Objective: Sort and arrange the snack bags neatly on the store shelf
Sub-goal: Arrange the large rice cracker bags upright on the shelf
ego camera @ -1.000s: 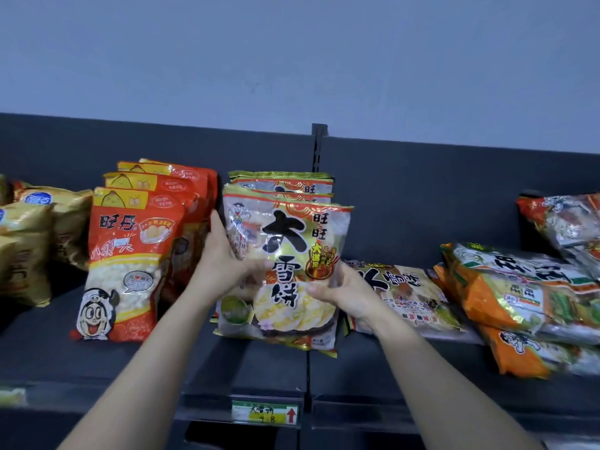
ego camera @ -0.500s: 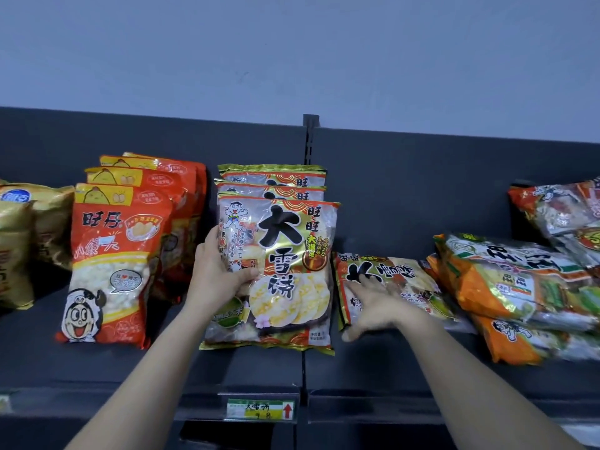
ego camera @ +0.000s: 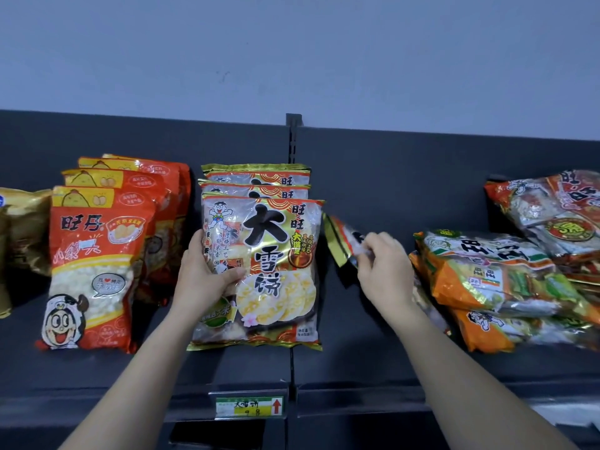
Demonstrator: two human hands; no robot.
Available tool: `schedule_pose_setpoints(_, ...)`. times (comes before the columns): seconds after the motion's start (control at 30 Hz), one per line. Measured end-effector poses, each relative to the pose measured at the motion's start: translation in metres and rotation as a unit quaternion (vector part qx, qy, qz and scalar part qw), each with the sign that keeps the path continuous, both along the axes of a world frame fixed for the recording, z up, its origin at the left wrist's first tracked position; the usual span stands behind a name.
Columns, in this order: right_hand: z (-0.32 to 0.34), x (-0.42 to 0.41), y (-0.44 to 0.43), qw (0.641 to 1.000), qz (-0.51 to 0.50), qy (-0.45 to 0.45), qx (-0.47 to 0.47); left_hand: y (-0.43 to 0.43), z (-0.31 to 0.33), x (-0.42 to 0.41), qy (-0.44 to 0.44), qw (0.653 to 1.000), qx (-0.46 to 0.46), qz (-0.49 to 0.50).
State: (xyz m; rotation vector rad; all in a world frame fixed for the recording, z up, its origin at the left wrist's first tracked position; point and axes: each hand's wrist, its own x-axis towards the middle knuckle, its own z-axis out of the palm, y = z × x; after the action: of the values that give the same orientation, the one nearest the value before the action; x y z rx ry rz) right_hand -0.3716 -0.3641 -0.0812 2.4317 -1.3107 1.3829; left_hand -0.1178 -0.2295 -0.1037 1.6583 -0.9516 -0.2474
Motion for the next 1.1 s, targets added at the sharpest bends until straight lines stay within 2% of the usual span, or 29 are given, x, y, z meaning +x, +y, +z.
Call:
schedule_pose_setpoints(0.17, 0.047, 0.02, 0.025, 0.977, 0.031, -0.189, -0.1, 0.001, -0.004, -0.002, -0.011, 1.0, -0.002, 0.01)
schedule_pose_setpoints(0.23, 0.061, 0.027, 0.04, 0.961, 0.069, -0.231, -0.133, 0.0, -0.005, -0.003, -0.005, 1.0, -0.004, 0.018)
schedule_pose_setpoints(0.33, 0.071, 0.042, 0.068, 0.947, 0.128, -0.261, -0.134, 0.002, -0.007, -0.005, -0.005, 0.999, -0.002, 0.034)
schedule_pose_setpoints(0.43, 0.065, 0.068, 0.098, 0.946, 0.18, -0.241, -0.125, 0.005, -0.007, -0.004, -0.002, 1.0, -0.018, 0.022)
schedule_pose_setpoints(0.5, 0.059, 0.087, 0.111, 0.954, 0.203, -0.207, -0.081, 0.008, -0.005, -0.007, -0.012, 0.999, -0.037, 0.023)
schedule_pose_setpoints(0.6, 0.049, 0.11, 0.116, 0.962, 0.21, -0.168, 0.048, 0.018, -0.001, -0.013, 0.059, 0.994, -0.087, -0.022)
schedule_pose_setpoints(0.7, 0.043, 0.122, 0.112, 0.957, 0.215, -0.148, 0.126, 0.035, 0.003, -0.008, 0.153, 0.98, -0.07, -0.103)
schedule_pose_setpoints(0.77, 0.041, 0.125, 0.11, 0.956, 0.217, -0.132, 0.149, 0.041, -0.003, -0.006, 0.086, 0.983, -0.022, -0.163)
schedule_pose_setpoints(0.83, 0.042, 0.125, 0.109, 0.946, 0.23, -0.129, 0.19, 0.042, -0.012, -0.008, 0.024, 0.983, 0.016, -0.18)
schedule_pose_setpoints(0.9, 0.042, 0.123, 0.107, 0.925, 0.264, -0.137, 0.236, 0.04, -0.017, -0.009, 0.043, 0.987, 0.005, -0.153)
schedule_pose_setpoints(0.97, 0.04, 0.114, 0.102, 0.917, 0.294, -0.143, 0.226, 0.039, -0.015, -0.014, 0.105, 0.985, -0.029, -0.135)
schedule_pose_setpoints(1.03, 0.031, 0.101, 0.089, 0.946, 0.261, -0.133, 0.137, 0.036, -0.016, -0.015, 0.15, 0.98, -0.054, -0.117)
schedule_pose_setpoints(1.1, 0.018, 0.085, 0.073, 0.976, 0.176, -0.104, 0.079, 0.037, -0.016, -0.015, 0.163, 0.977, -0.073, -0.115)
